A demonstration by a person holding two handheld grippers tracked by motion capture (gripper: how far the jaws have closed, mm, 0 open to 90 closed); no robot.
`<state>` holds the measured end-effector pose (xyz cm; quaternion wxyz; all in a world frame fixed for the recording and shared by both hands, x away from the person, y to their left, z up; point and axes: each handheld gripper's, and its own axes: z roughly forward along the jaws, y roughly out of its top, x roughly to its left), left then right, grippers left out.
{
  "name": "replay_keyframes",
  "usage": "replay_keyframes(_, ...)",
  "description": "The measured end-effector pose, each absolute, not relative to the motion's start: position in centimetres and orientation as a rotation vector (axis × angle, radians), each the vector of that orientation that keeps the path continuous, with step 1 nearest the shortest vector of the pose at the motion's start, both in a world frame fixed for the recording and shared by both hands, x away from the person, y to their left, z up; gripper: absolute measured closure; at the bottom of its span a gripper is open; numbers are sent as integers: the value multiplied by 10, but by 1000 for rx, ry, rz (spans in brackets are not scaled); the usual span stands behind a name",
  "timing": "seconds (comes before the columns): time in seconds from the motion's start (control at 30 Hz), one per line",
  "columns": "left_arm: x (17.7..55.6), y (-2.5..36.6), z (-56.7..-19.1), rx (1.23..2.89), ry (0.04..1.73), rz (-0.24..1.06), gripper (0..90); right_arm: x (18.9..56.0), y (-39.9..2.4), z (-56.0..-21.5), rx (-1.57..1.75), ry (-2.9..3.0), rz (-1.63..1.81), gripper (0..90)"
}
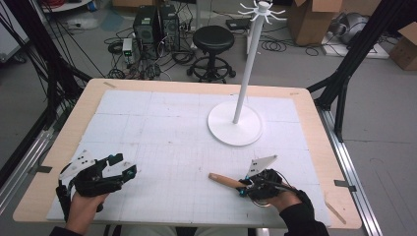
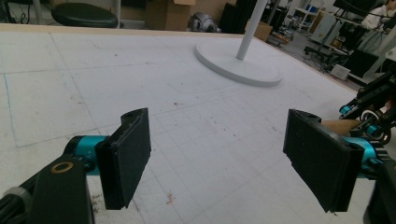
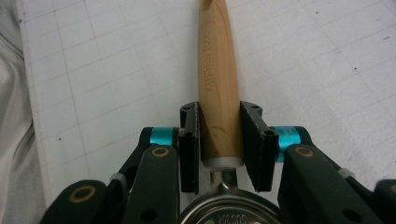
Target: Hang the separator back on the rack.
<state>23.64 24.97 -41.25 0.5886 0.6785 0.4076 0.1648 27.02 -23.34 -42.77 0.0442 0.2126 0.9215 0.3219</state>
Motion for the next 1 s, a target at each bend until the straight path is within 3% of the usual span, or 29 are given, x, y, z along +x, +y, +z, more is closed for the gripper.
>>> replay_keyframes(0.63,237,249,-413,1586,949,381,239,271,-235,-430,668,2853,1011,707)
replay_keyframes(1.0,236,247,-412,1591,941,380,239,270,-247,-416,714,2754,1242,707)
